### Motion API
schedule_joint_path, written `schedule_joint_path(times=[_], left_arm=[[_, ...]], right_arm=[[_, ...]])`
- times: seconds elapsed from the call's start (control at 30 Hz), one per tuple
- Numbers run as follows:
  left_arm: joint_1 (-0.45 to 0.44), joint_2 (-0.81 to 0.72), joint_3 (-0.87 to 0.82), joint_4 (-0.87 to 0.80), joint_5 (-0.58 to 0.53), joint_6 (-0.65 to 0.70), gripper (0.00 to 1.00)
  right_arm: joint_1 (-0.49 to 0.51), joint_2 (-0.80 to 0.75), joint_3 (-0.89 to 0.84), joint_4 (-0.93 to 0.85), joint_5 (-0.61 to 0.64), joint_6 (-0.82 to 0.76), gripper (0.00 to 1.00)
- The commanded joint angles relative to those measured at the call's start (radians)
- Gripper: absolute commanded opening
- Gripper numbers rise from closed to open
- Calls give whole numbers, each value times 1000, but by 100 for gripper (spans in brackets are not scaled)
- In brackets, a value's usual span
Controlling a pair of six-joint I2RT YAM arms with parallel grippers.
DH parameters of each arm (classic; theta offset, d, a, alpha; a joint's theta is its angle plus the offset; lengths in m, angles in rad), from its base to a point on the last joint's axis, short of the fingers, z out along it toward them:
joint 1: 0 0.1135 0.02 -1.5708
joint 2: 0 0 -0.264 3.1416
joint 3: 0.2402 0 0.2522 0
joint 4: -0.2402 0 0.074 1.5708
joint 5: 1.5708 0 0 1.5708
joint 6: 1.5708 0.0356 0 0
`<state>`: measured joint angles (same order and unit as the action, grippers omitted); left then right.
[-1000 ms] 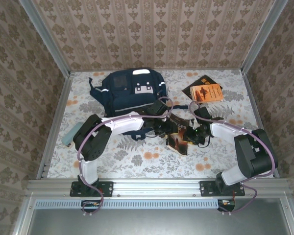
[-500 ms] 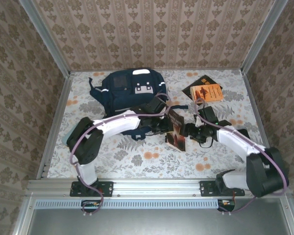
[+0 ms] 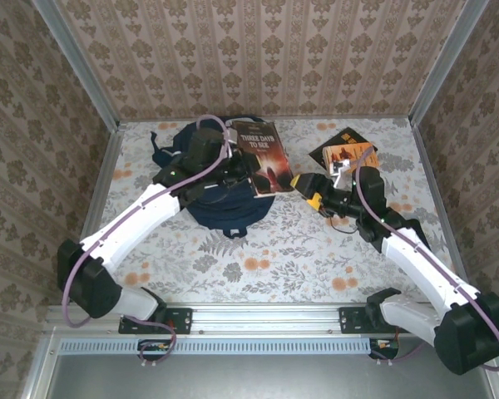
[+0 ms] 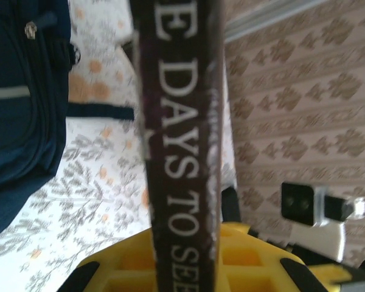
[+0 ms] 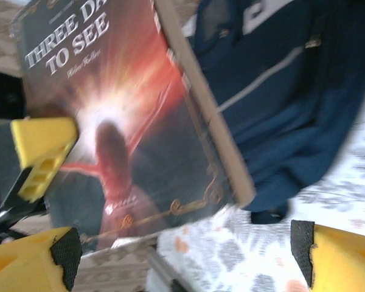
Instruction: Pack books, pencil case, and school supplies into a backpack
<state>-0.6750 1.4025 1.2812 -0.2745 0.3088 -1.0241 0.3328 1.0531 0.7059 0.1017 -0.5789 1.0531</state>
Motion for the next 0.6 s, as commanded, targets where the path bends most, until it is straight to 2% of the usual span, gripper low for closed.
schedule_joint_path(times=[0.0, 0.23, 0.37, 0.57], left_arm=[[-3, -54, -13, 141, -42, -59, 2], [1, -96, -72, 241, -74, -171, 2], [5, -103, -107, 300, -82, -240, 2], [12, -125, -146, 327, -96, -282, 1]], right_arm=[[60, 40, -30, 261, -37, 187, 95], [150, 186, -21, 643, 63, 479, 97], [170, 231, -2, 705, 130, 542, 91], [178, 214, -32, 715, 245, 593, 78]])
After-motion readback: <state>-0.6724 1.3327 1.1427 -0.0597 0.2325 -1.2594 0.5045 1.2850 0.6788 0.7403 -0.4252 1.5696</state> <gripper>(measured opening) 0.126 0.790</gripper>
